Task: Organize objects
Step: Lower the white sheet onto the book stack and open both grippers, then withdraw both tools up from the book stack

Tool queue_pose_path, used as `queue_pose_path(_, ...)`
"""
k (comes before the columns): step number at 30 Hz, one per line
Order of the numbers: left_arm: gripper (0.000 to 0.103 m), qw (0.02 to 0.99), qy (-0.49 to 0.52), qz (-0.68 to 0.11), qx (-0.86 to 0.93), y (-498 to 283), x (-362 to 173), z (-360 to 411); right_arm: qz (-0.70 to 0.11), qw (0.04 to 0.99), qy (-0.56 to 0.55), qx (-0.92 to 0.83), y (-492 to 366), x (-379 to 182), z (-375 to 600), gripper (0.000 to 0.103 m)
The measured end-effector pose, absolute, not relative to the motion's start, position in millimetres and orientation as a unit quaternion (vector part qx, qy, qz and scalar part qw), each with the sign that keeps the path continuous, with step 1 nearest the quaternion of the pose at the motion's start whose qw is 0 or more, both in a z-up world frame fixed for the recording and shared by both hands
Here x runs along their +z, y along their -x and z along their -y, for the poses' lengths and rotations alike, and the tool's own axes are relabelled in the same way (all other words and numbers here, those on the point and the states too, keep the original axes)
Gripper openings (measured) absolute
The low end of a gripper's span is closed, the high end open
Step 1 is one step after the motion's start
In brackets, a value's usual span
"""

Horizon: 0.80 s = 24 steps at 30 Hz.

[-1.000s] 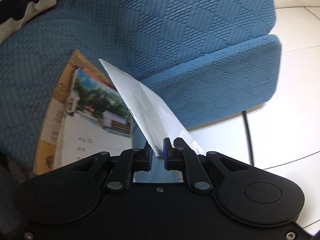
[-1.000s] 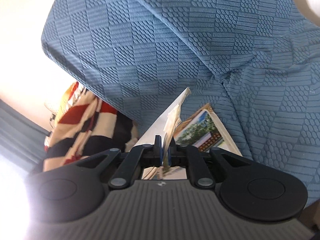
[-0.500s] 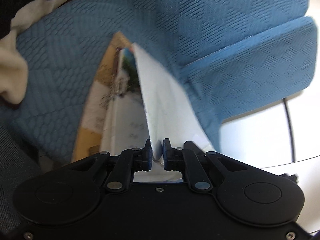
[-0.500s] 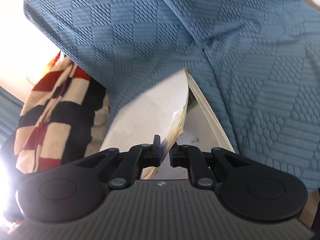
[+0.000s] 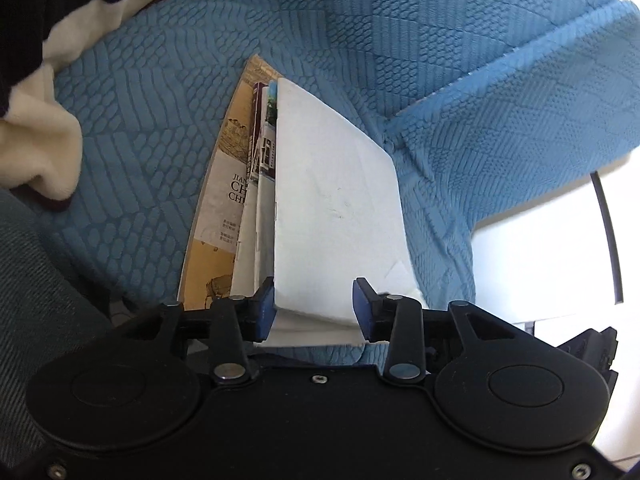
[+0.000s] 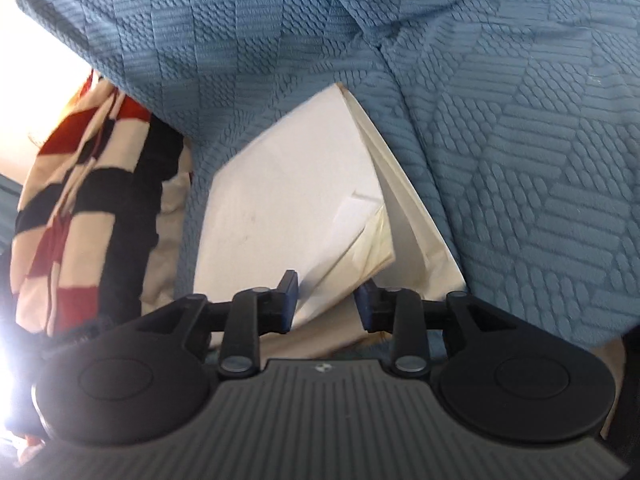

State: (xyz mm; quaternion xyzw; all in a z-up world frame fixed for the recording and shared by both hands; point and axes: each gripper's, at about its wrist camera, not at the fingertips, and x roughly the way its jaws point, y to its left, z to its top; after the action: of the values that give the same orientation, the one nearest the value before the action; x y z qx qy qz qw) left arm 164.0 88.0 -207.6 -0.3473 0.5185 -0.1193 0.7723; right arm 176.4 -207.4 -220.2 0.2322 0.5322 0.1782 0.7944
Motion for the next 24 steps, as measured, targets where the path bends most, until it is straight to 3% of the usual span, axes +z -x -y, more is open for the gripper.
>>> queue_pose_path(9,0.048,0.809,0.311,-0.483,-0.125,-139,-152,-85,-0.493,0.827,-0.195,0.185,-158,-161,220,0.036)
queue_pose_path(24,0.057,0.879,0.233,-0.387,-0.153,-112,-15,-80,-0.338,0.9,-0.131,0.241,-116,-10,225,0.036)
